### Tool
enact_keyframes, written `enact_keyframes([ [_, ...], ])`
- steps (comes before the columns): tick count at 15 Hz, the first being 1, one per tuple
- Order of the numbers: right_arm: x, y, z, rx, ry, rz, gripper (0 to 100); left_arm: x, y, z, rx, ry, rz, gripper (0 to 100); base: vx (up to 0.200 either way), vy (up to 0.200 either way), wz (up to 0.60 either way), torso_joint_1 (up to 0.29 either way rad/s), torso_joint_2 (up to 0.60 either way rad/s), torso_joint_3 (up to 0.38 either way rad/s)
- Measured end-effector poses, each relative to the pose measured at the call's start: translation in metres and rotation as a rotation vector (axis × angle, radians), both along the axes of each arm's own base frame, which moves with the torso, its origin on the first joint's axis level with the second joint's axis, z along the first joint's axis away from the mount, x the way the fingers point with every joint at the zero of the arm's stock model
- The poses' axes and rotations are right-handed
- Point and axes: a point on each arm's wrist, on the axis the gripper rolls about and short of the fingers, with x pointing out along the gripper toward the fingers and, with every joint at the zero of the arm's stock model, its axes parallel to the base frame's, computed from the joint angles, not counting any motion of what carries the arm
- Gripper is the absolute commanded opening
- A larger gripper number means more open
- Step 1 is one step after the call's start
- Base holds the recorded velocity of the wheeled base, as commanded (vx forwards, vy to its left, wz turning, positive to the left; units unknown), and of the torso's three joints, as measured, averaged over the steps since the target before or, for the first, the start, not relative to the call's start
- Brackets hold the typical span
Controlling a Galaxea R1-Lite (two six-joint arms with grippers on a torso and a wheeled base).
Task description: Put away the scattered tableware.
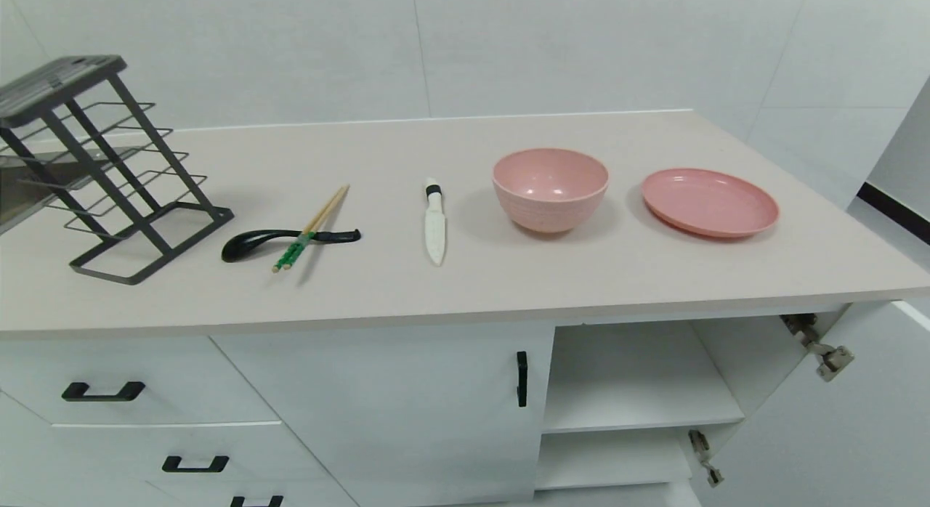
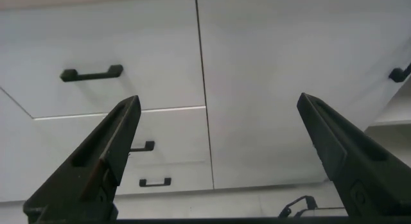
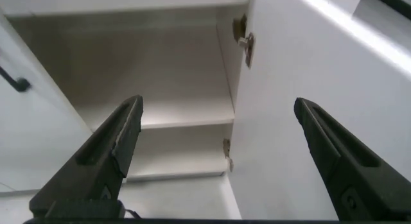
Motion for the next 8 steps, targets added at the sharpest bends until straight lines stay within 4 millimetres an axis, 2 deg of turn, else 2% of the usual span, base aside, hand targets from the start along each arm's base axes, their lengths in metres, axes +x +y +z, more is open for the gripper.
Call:
enact_keyframes([
  [4, 0.0000, 0.0000, 0.0000, 0.000, 0.000, 0.000, 100, 0.0000, 0.0000, -0.0002, 0.000, 0.002, 0.001, 100, 0.000, 0.000, 0.00, 0.359, -0.48, -0.234],
  [8, 0.0000, 0.0000, 0.0000, 0.001, 0.000, -0.001, 100, 0.0000, 0.0000, -0.0003, -0.001, 0.003, 0.001, 100, 0.000, 0.000, 0.00, 0.284, -0.51, -0.244],
])
